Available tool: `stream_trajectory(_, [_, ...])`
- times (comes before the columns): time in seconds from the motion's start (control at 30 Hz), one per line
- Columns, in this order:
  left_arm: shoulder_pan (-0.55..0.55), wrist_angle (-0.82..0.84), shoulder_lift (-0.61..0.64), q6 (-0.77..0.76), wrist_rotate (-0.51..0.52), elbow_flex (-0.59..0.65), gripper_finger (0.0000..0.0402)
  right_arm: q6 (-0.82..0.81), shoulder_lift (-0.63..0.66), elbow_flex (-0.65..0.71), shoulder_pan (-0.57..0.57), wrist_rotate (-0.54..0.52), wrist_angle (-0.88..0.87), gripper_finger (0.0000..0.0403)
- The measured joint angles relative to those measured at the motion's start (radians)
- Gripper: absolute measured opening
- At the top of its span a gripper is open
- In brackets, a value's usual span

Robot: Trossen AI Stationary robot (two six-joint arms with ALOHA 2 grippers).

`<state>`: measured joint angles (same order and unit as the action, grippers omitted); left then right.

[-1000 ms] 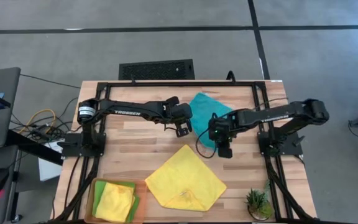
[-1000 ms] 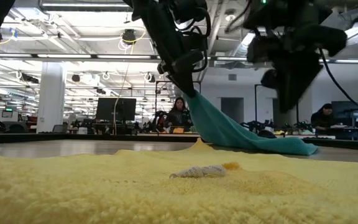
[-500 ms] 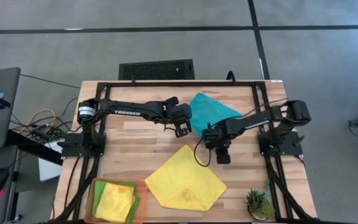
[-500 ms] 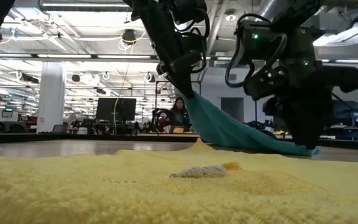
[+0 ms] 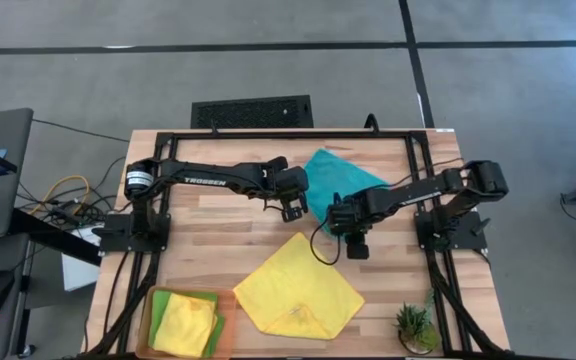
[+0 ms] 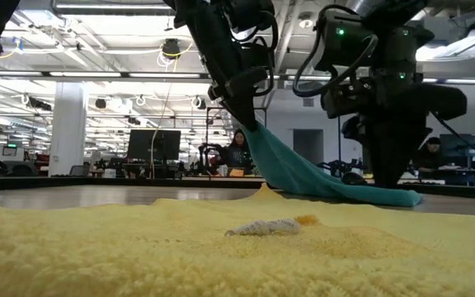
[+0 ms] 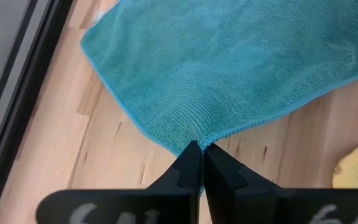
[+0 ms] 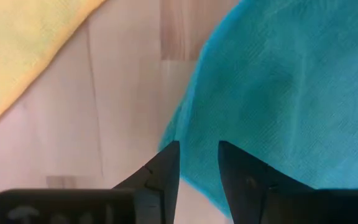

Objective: Fold microfiber towels
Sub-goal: Fold the blue microfiber towel

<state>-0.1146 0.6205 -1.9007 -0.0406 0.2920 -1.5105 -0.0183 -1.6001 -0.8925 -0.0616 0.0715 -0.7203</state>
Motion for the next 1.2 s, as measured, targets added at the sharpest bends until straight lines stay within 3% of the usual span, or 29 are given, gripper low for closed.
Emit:
stream_trajectory(0.33, [0.0,0.003,0.0,0.0,-0.002,0.0,0.0,-0.001,-0.056,0.0,0.019,0.081,0.014,0.0126])
stream_trajectory(0.63, [0.0,0.02,0.0,0.0,-0.003,0.0,0.0,0.001,-0.055,0.0,0.058,0.217,0.022,0.0116])
stream_trajectory(1.2, [0.0,0.018,-0.001,0.0,-0.002,0.0,0.0,0.019,-0.063,0.0,0.048,0.235,0.027,0.0116])
